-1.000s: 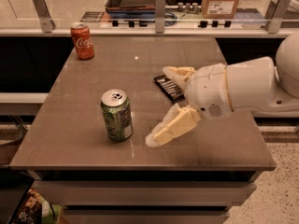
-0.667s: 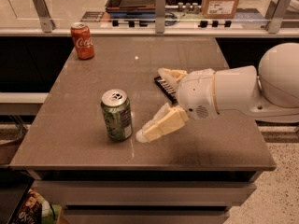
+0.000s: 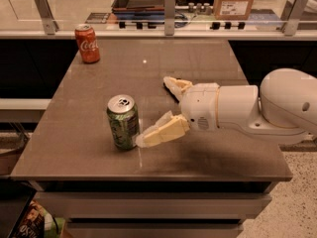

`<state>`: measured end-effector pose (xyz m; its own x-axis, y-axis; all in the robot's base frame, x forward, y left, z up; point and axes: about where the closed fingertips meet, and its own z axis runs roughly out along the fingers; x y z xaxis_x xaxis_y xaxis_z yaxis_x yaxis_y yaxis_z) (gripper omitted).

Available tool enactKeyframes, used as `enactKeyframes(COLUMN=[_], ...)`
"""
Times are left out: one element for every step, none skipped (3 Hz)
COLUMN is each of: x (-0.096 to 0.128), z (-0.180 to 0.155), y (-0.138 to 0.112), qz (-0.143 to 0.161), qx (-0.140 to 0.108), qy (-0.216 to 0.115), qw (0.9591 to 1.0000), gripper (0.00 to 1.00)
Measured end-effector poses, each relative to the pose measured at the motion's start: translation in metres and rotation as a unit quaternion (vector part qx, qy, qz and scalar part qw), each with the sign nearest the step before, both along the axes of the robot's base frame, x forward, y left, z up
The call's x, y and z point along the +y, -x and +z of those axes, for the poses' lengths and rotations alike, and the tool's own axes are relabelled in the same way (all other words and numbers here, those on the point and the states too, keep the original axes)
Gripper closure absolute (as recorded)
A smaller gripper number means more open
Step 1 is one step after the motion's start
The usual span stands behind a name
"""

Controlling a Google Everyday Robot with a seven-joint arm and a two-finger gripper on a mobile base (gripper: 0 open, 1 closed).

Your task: Move green can near coke can

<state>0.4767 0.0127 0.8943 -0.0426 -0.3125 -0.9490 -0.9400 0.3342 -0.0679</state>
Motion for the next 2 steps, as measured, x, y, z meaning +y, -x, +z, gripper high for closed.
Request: enactKeyframes(x=[0.0058, 0.013], z=[-0.0004, 0.0021], y=[0.0034, 0.0108], qz=[-0.004, -0.005], qx=[0.001, -0.005], qy=[-0.037, -0.068], qw=[0.9993, 0.9976], gripper=[0.0, 0.0])
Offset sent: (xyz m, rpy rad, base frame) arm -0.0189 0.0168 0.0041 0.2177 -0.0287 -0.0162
